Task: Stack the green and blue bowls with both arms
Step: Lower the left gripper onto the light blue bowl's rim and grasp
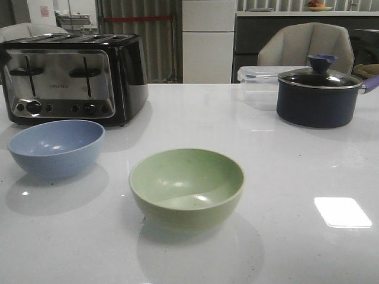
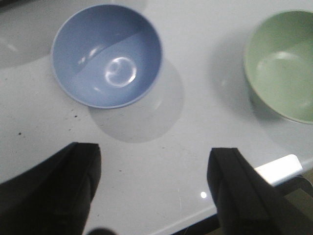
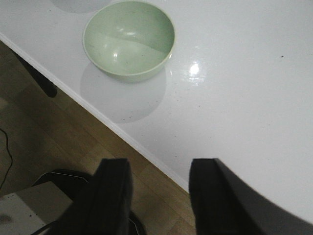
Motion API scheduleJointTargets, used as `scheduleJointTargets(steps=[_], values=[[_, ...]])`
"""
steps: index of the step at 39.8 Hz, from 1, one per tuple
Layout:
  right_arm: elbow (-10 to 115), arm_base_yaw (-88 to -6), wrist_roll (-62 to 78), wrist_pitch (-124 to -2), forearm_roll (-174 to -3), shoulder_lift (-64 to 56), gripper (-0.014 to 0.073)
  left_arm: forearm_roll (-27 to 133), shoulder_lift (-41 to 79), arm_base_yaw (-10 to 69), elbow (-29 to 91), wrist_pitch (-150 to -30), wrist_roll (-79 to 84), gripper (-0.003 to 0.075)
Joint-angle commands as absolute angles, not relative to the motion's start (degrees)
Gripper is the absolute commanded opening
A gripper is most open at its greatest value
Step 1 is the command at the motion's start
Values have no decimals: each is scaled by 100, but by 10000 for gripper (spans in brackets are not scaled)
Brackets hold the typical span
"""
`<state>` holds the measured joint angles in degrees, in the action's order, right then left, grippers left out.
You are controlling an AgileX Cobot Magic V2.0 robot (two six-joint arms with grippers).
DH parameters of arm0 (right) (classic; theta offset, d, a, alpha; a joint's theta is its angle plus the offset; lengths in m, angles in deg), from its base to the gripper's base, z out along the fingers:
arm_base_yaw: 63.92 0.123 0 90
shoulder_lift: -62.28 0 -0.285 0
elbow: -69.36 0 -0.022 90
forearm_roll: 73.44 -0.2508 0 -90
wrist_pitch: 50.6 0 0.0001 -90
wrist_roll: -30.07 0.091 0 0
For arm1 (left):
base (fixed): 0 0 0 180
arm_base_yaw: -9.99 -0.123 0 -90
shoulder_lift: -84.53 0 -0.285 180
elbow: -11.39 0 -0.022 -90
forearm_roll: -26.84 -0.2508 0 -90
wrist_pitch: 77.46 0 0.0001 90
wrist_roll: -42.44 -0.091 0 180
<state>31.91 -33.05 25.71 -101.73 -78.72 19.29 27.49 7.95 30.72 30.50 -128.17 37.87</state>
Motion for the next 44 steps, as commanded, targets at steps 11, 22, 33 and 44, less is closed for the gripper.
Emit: scheduleJointTargets(steps=[11,22,33,44], values=[[3334,-3316,2569,-9779,-7917,1934,407,3268,-1064,1583,1905,-12529,3806,508],[3334,-3316,2569,-9782,-7917,1934,407,3762,-2353,1446,1313,-12103,3806,508],[3334,-3316,2569,-9782,-7917,1934,407,3932,-3046,1446,1032,-11888,3806,507],[3334,-3316,2569,-9782,-7917,1934,407,3921,-3071,1446,1033,-11944,3806,386]])
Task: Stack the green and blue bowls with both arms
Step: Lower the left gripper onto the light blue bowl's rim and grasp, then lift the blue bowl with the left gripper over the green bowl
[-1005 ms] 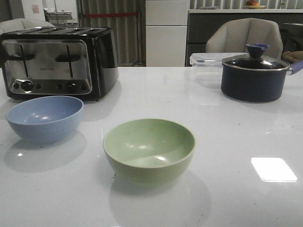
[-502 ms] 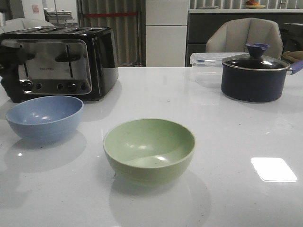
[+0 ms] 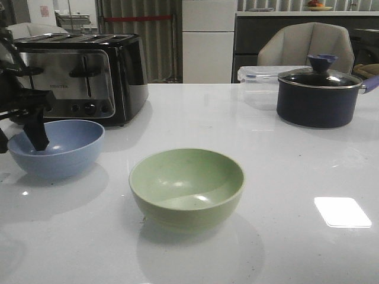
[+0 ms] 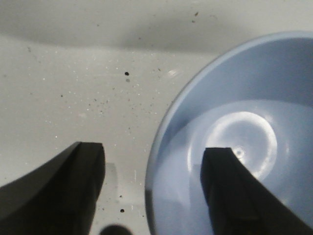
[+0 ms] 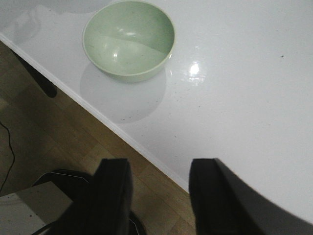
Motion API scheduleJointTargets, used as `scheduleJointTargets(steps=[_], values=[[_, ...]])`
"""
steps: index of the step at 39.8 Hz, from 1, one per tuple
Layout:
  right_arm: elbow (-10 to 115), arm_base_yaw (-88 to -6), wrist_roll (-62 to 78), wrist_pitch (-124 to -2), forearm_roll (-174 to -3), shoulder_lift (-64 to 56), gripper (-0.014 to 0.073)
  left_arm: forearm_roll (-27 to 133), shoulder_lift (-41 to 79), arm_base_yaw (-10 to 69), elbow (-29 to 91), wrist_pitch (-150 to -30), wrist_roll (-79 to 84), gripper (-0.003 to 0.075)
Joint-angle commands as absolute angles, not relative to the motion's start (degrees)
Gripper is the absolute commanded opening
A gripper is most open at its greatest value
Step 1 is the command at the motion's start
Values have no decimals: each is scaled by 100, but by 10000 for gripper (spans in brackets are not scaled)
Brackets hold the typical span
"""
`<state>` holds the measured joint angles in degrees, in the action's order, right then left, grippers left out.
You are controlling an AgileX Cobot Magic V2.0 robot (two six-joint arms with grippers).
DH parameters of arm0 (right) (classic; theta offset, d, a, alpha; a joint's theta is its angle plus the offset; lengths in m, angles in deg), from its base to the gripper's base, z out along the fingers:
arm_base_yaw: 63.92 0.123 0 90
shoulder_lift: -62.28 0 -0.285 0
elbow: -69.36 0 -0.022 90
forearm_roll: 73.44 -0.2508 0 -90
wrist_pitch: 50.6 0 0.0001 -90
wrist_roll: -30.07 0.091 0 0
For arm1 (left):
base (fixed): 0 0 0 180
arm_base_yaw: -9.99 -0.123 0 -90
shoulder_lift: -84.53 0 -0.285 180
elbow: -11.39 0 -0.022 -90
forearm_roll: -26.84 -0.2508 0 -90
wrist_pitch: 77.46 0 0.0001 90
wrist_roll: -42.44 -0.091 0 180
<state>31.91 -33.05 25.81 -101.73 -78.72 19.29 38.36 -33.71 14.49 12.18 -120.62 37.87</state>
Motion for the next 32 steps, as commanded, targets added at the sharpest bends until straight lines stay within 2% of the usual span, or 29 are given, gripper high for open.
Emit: scheduleJointTargets(steps=[1,18,32], values=[[3334,-3316,2569,-9782,-7917,1934,407,3911,-3071,1446,1033,-11957,3806,369],[3334,-3316,2569,-9782,-7917,1934,407,3742,-3071,1446,1033,-11998,3791,98],[3334,-3316,2569,-9782,-7917,1934,407,3860,-2723,1545,445,-12715,3593,99]])
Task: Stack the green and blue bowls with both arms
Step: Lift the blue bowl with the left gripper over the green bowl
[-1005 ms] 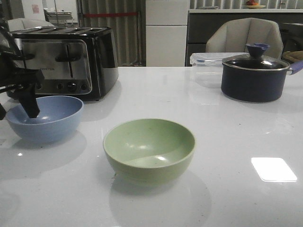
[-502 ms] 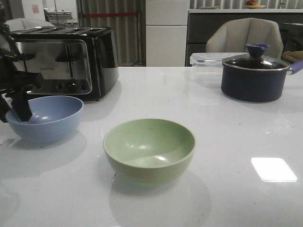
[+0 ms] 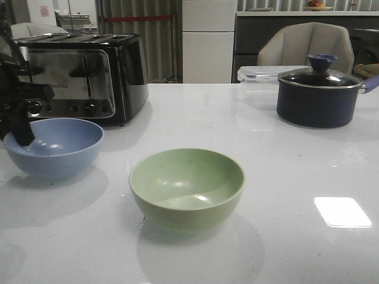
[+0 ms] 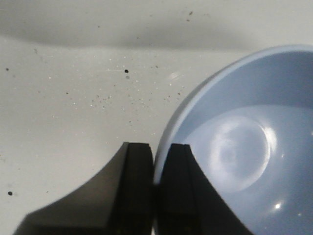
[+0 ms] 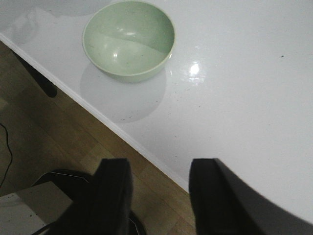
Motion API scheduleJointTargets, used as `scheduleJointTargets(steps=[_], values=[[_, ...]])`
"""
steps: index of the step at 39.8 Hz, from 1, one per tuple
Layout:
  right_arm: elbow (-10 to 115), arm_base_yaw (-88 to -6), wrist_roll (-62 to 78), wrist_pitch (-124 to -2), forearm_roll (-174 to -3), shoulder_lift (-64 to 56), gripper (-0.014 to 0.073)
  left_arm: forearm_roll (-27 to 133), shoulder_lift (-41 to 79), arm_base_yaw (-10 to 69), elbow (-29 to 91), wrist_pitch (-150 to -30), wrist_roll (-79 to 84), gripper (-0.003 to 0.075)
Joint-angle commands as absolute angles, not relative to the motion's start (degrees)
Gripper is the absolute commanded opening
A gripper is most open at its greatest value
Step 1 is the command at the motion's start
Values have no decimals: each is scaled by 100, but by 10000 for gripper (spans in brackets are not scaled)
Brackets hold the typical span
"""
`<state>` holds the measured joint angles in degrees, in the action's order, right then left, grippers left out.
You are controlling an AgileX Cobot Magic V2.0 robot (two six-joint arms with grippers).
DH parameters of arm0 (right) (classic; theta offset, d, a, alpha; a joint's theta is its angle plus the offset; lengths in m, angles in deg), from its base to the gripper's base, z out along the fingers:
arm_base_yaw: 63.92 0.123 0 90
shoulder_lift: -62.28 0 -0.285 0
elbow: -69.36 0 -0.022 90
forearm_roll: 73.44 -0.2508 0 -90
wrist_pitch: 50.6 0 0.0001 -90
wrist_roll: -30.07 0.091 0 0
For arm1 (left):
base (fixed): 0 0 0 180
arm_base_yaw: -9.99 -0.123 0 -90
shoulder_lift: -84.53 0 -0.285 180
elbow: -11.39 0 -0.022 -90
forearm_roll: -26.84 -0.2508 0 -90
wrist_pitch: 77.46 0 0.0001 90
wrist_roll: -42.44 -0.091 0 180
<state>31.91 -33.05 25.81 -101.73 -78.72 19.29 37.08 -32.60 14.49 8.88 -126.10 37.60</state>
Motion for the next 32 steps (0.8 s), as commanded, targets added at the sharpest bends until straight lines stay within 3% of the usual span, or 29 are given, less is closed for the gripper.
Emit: scheduleJointTargets(steps=[1,16,32], values=[[3334,-3316,2569,-9782,-7917,1934,407,3906,-2683,1586,369,-12816,3484,99],[3334,-3316,2569,-9790,-7917,1934,407,4108,-2347,2965,-467,-13855,2760,99],[3334,-3316,2569,-9794,-7917,1934,407,4108,-2542,4364,-454,-13449,2739,98]])
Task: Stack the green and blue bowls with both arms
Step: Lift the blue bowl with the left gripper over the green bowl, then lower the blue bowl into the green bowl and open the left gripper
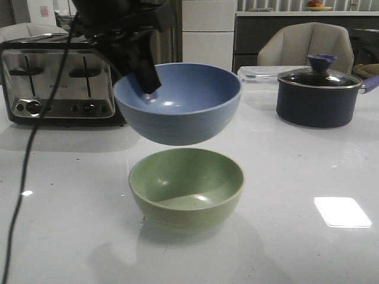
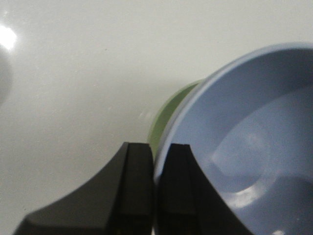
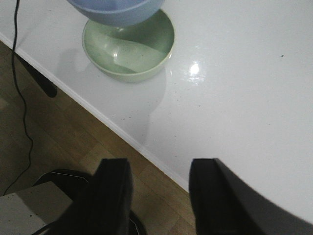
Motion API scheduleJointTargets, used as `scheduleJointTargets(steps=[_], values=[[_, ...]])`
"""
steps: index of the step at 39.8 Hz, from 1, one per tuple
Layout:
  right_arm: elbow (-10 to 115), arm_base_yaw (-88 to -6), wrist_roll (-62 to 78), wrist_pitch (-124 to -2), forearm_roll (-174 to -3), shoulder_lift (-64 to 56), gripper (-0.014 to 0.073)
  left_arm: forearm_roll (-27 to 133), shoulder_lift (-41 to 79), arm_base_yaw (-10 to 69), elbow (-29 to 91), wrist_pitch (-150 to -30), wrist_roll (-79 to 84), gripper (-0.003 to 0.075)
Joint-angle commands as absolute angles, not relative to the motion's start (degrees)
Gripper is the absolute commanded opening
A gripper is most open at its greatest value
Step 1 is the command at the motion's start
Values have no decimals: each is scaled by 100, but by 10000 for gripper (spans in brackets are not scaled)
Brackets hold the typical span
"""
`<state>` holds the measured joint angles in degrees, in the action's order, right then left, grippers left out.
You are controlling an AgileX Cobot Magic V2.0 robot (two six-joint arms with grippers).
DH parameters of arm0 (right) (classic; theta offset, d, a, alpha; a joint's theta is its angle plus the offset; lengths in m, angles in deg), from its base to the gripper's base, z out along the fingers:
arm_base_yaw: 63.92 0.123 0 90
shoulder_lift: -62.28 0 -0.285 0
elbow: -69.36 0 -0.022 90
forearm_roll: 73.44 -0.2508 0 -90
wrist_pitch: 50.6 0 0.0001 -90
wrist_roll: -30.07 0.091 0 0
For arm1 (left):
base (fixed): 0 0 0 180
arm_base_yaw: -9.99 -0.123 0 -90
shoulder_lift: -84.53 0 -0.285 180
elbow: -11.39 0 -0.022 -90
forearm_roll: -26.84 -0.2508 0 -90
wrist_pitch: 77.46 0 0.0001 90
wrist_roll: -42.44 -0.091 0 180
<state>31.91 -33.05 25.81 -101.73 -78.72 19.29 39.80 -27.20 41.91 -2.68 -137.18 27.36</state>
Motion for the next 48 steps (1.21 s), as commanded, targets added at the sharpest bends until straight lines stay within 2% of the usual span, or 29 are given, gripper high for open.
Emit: scheduleJointTargets(steps=[1,17,41,44,48], values=[[3334,-3316,2569,-9794,-7917,1934,407,4108,-2585,4384,-454,-13449,2739,98],[3334,-3316,2569,-9797,-7917,1934,407,3996,-3272,4425,-454,-13389,2739,99],[3334,-3316,2569,-9797,-7917,1934,407,3677,-3438,4403,-454,-13432,2739,106],[3334,-3316,2569,-9797,-7917,1934,407,3689,-3450,4403,-454,-13432,2739,157],[3334,-3316,2569,-9797,-7917,1934,407,3797,-3450,4403,-454,-13419,2739,315]])
